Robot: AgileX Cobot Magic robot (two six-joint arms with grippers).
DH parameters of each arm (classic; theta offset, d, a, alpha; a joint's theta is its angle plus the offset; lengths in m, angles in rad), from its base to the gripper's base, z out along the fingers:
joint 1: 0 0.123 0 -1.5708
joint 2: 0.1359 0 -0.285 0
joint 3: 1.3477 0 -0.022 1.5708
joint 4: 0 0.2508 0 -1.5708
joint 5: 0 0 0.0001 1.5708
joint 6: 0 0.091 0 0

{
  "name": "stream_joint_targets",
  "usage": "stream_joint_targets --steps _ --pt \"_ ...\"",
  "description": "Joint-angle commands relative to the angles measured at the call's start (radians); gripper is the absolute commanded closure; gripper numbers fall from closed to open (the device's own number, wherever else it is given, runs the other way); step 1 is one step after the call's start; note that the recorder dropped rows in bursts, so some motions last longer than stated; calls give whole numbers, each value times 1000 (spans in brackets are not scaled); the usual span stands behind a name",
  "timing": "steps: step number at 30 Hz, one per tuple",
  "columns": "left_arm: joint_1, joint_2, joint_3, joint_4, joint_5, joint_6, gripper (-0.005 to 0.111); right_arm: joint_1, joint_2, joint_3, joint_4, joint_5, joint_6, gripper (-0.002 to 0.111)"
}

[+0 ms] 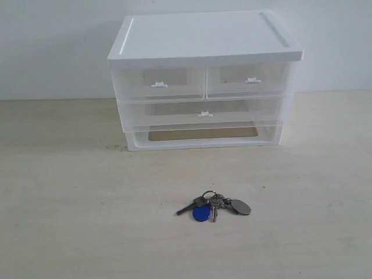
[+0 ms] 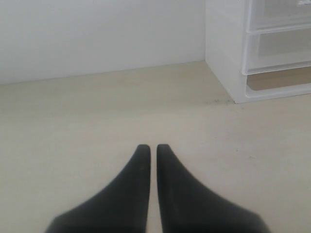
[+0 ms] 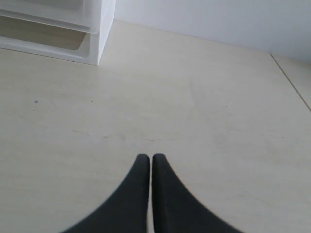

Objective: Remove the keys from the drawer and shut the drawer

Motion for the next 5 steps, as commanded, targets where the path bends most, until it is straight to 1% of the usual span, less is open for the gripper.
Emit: stream_joint_targets --steps 1,5 --pt "3 -3 3 2 -13 -7 102 -1 -2 0 0 -15 6 108" --pt "3 -3 3 2 -13 -7 102 -1 -2 0 0 -15 6 108"
